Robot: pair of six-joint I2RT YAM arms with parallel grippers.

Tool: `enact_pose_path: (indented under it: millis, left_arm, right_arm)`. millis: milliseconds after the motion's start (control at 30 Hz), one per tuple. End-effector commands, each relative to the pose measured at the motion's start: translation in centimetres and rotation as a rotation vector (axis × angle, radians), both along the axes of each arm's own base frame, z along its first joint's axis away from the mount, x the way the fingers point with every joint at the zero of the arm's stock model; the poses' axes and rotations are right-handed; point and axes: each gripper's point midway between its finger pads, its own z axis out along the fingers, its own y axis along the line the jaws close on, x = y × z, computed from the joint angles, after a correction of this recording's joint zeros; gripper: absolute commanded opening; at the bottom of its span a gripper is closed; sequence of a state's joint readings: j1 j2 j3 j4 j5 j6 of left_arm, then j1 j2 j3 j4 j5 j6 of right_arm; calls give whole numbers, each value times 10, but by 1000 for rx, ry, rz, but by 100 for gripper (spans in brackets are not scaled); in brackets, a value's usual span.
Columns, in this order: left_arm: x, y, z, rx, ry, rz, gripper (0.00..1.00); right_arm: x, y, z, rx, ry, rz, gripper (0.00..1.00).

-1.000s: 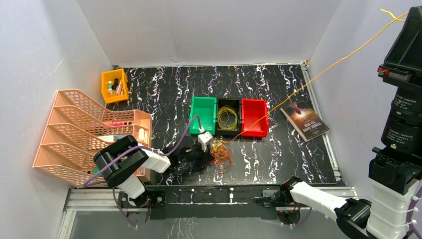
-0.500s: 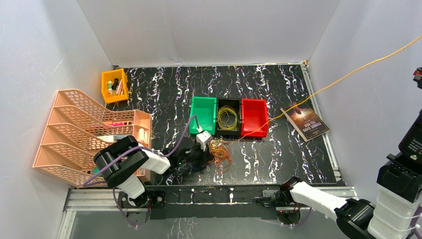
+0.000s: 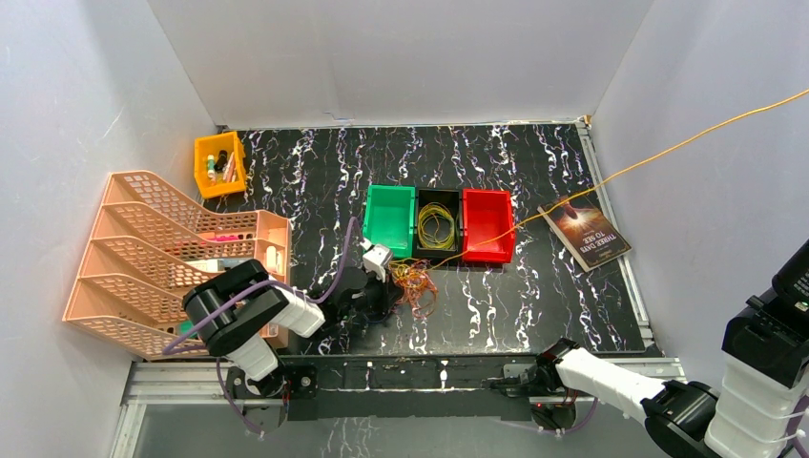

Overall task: Untangle the cables
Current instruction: Untie the cable.

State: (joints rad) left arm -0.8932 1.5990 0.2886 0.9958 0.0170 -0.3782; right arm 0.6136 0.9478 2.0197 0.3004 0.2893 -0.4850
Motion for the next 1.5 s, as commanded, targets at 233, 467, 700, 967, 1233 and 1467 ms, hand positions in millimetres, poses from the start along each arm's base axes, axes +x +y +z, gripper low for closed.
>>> enact_pose_path:
  millis: [233,467,700,967,1233,1467]
  left_arm:
    - [-33,88,-92,303,241,236,0]
    - [-34,98,-96,317,244,278,0]
    - [-36,94,-93,301,241,249,4]
    - [-28,60,-37,173,70,58,17]
    - [-19,89,-25,261,63,199,0]
    - [-2,100,3,234,-1,320,0]
  right_arm:
    - [-39,-38,8,101,-107,-81,0]
    - [-48,-45,11,109,-127,-109,0]
    - [-41,-40,8,98,-104,-82,0]
    - [27,16,-31,9,97,76,0]
    - [114,31,-124,104,529,62,0]
    - [150,30,-233,125,876,-55,0]
